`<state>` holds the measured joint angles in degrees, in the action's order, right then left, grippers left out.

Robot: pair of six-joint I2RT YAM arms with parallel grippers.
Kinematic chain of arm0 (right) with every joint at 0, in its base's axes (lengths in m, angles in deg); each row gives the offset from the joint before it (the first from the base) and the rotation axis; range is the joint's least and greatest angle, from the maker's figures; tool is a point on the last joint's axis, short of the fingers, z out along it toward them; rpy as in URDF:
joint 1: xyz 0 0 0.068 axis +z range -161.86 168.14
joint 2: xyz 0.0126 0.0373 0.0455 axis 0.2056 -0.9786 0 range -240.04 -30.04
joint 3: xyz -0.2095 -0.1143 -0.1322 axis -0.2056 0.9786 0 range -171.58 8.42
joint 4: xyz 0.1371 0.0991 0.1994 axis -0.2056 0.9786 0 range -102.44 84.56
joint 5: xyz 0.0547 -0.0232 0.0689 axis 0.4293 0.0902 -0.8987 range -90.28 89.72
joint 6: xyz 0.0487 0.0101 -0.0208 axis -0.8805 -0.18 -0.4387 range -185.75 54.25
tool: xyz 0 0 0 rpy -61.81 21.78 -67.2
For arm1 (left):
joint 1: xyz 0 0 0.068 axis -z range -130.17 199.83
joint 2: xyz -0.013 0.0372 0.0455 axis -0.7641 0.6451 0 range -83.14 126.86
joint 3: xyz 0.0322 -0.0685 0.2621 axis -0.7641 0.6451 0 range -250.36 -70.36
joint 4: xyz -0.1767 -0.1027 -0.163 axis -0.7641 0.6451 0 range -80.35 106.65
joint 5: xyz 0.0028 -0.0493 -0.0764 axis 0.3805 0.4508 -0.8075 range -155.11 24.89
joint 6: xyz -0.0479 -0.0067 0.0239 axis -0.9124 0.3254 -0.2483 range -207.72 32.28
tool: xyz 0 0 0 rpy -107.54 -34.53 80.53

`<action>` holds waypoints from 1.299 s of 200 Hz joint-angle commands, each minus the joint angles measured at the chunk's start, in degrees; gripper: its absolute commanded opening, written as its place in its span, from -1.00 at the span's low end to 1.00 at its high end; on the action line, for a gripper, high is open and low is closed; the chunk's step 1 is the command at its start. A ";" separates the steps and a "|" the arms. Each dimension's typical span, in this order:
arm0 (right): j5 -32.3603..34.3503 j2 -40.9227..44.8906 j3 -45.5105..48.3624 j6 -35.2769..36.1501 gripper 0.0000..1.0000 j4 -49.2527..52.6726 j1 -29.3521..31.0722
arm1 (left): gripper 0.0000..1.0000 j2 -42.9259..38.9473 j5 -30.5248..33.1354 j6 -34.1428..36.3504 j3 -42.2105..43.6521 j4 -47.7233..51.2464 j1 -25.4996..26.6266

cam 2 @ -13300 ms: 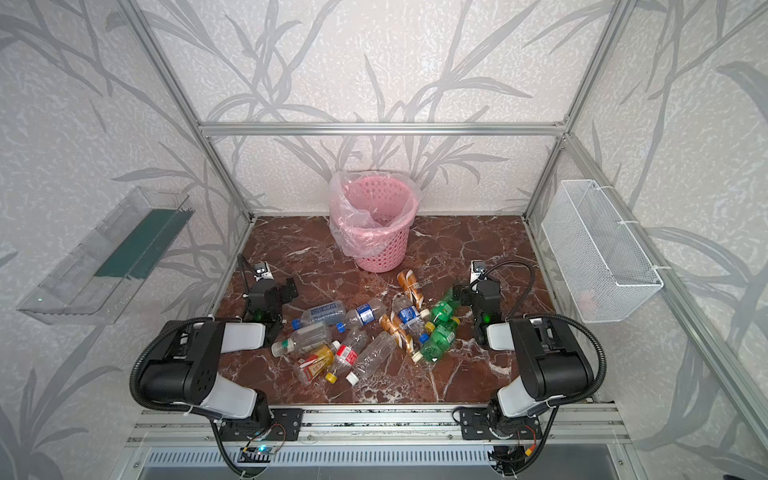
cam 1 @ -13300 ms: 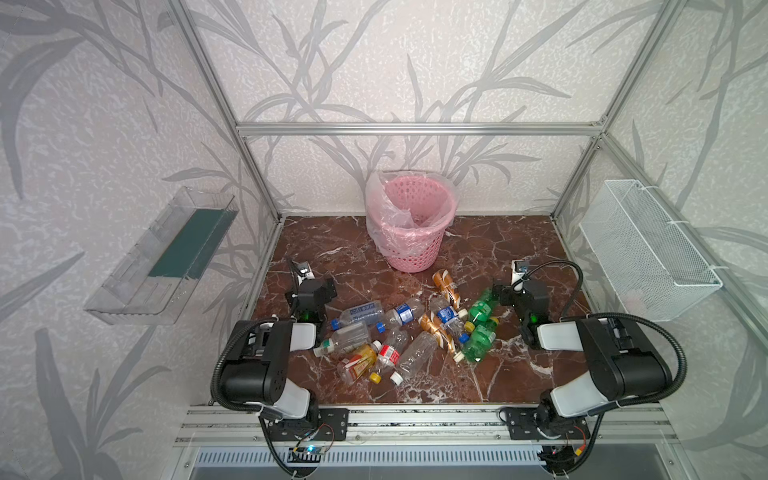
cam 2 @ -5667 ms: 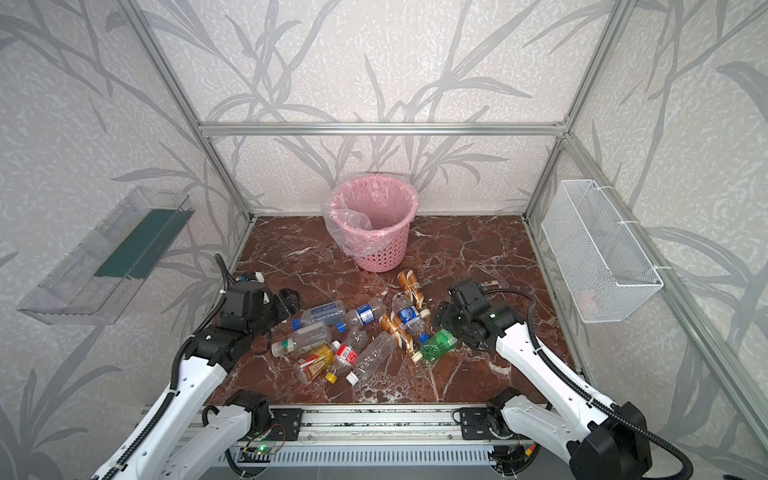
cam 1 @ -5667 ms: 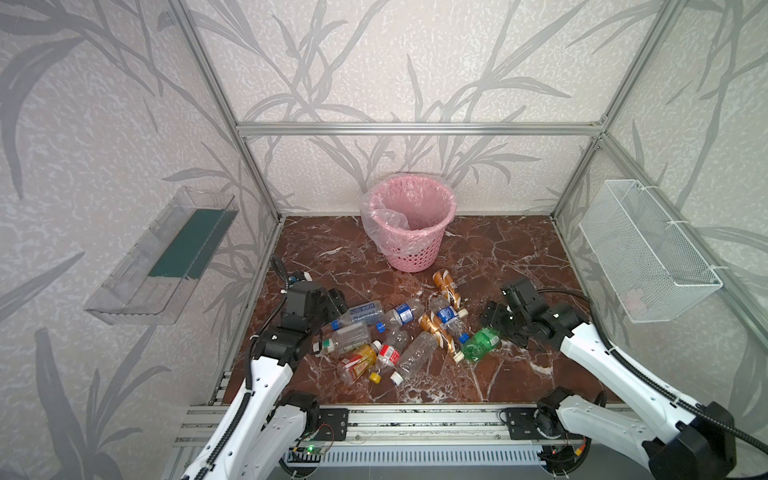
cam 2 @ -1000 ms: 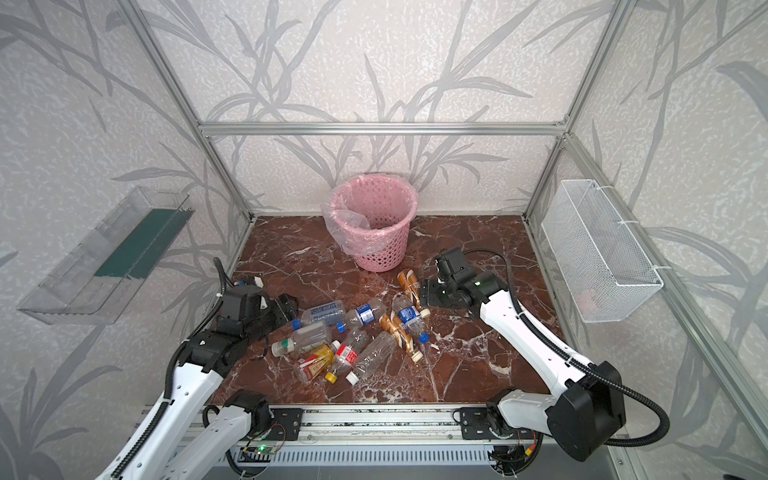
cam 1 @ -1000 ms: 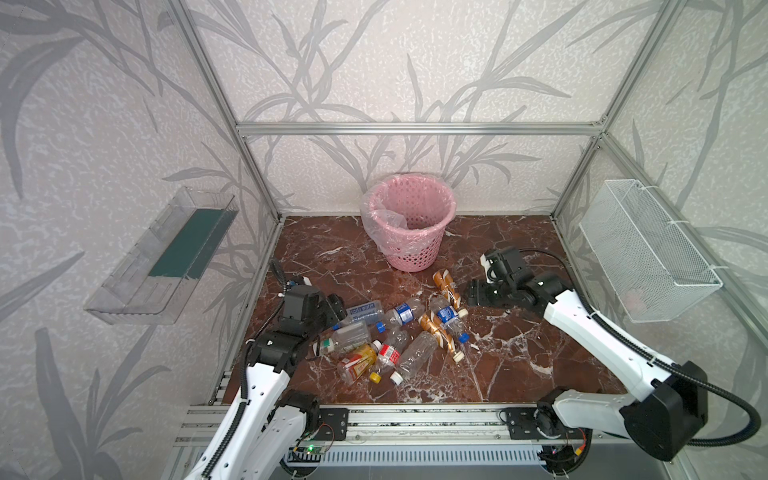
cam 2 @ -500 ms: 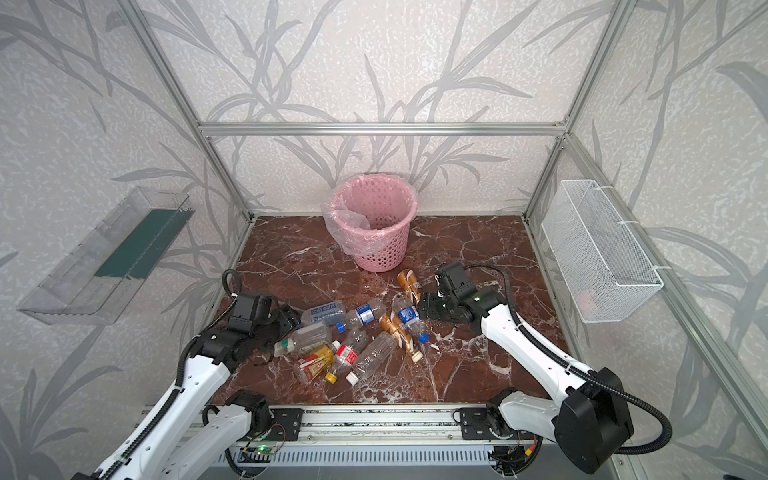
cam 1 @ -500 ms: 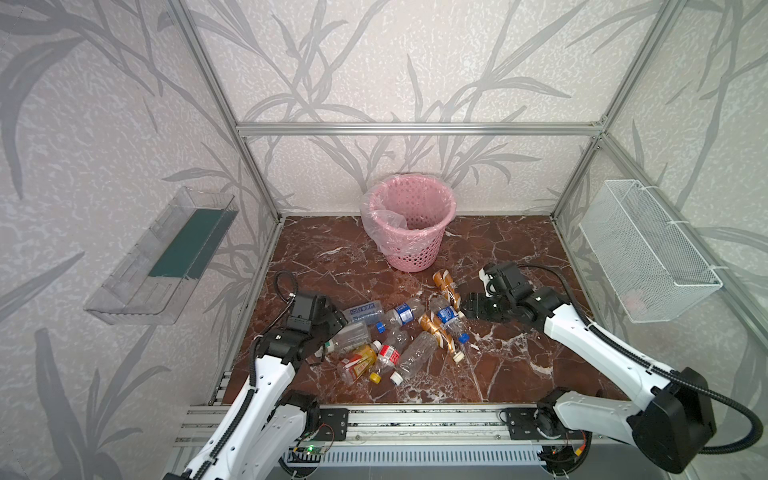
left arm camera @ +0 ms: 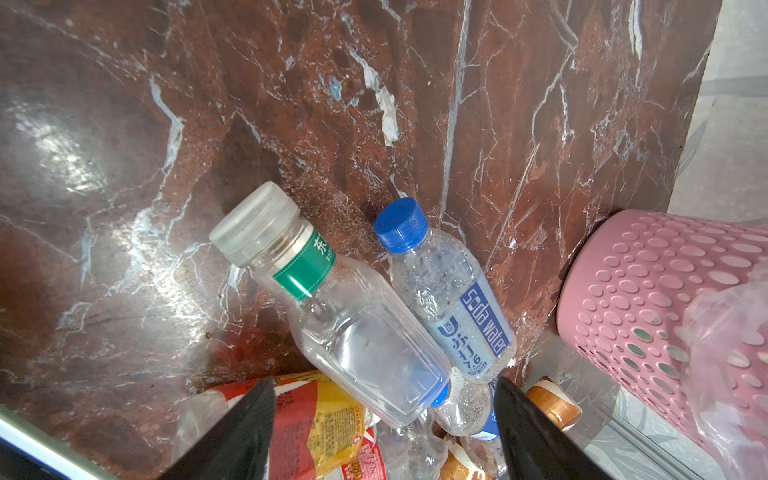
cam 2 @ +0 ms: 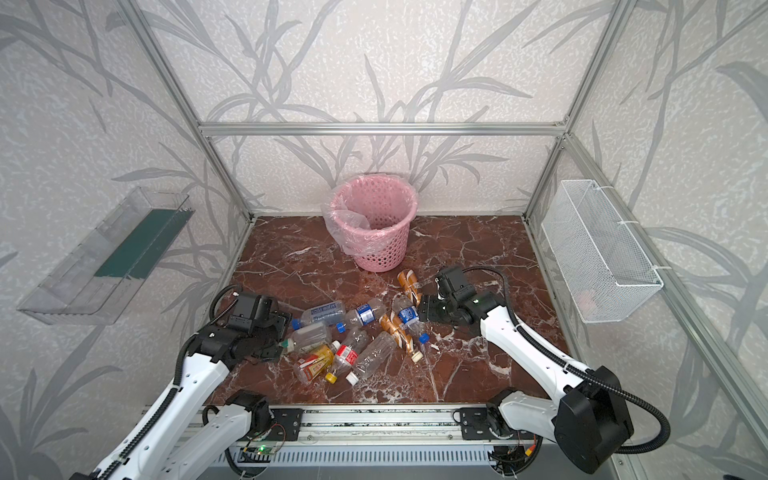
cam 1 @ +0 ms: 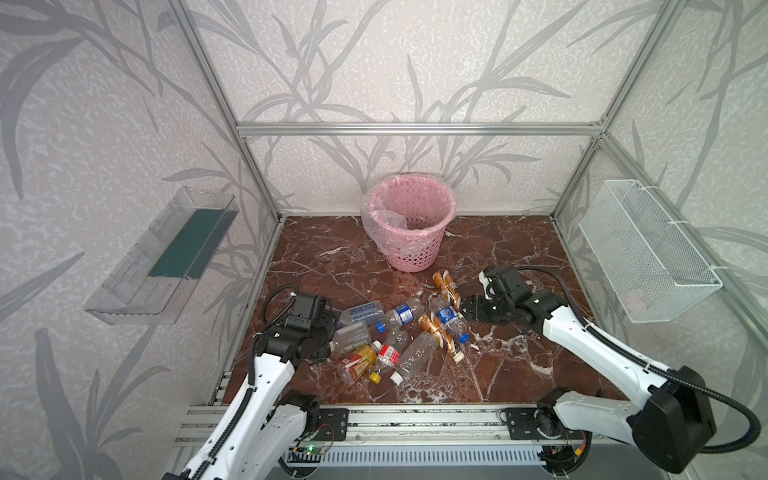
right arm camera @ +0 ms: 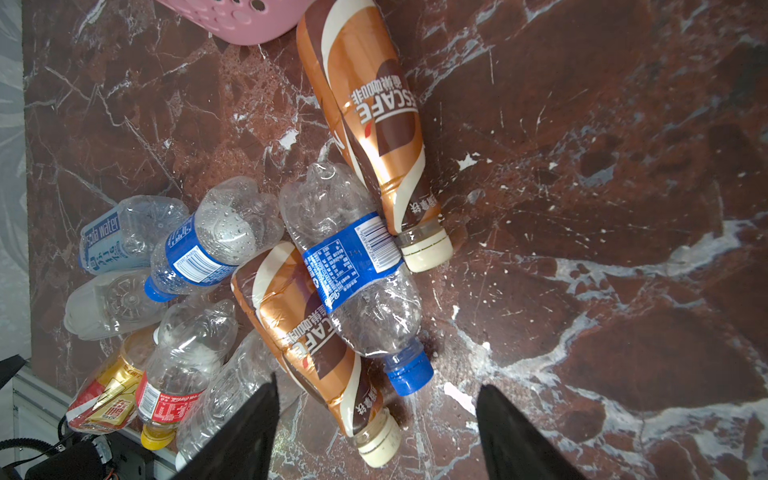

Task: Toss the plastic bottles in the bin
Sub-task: 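Grasp the clear soda water bottle with the left gripper and lift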

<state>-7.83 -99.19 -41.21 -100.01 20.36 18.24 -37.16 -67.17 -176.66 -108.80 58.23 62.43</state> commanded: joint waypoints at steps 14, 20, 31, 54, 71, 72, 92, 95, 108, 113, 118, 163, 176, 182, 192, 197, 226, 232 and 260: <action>0.72 0.94 0.83 0.32 0.51 -0.12 0.28 | 0.65 3.30 -1.55 -6.61 -2.03 -2.54 0.14; 0.87 1.03 0.85 0.33 0.50 -0.11 0.22 | 0.66 3.98 -2.06 -6.95 -2.49 -3.26 0.14; 0.86 1.10 0.85 0.42 0.51 -0.09 0.29 | 0.66 5.48 -2.88 -7.56 -3.10 -5.22 0.30; 1.00 1.20 1.11 0.42 0.50 -0.03 0.27 | 0.67 8.61 -2.85 -9.21 -5.41 -7.13 1.33; 1.05 1.20 1.11 0.36 0.50 -0.07 0.28 | 0.68 11.37 -2.36 -10.71 -7.34 -8.85 2.84; 1.11 1.20 1.11 0.34 0.50 -0.03 0.25 | 0.69 11.48 -2.25 -10.80 -7.48 -8.89 2.94; 1.22 1.20 1.07 0.51 0.50 0.09 0.26 | 0.70 15.58 -2.18 -12.33 -9.63 -10.90 5.20; 1.22 1.25 1.10 0.51 0.50 0.10 0.29 | 0.71 16.22 -2.26 -12.57 -9.95 -11.25 5.46; 1.27 1.37 1.11 0.60 0.50 0.32 0.27 | 0.71 19.17 -2.67 -13.44 -11.27 -12.40 6.75; 1.37 1.46 1.10 0.68 0.50 0.34 0.30 | 0.71 20.24 -2.85 -13.80 -11.77 -12.81 7.20; 1.46 1.55 1.12 0.75 0.50 0.47 0.29 | 0.71 21.15 -3.03 -14.11 -12.22 -13.36 7.61; 2.40 2.85 1.20 1.04 0.50 1.44 0.30 | 0.75 27.83 -3.38 -16.29 -15.64 -14.11 9.84; 2.71 3.12 1.27 1.13 0.50 1.60 0.30 | 0.80 28.63 -3.51 -17.46 -15.14 -15.13 10.05; 2.76 3.16 1.29 1.19 0.50 1.65 0.26 | 0.81 28.94 -3.53 -17.85 -14.94 -15.50 10.16; 2.85 3.23 1.37 1.21 0.50 1.61 0.25 | 0.82 29.25 -3.30 -18.40 -14.59 -15.98 10.23; 2.89 3.23 1.45 1.21 0.50 1.65 0.24 | 0.82 29.48 -3.16 -18.71 -14.39 -16.15 10.24; 2.76 3.23 1.97 1.04 0.50 1.43 0.24 | 0.82 30.65 -3.28 -20.30 -13.12 -17.30 10.25; 2.76 3.23 2.11 0.98 0.50 1.42 0.30 | 0.81 31.20 -3.55 -20.72 -13.13 -16.86 10.16; 2.89 3.48 2.35 0.98 0.50 1.41 0.30 | 0.81 33.65 -4.36 -21.10 -13.60 -16.34 10.16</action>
<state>-5.69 -96.85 -39.50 -99.55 20.82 18.24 -5.49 -70.32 -193.89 -122.77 41.31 72.40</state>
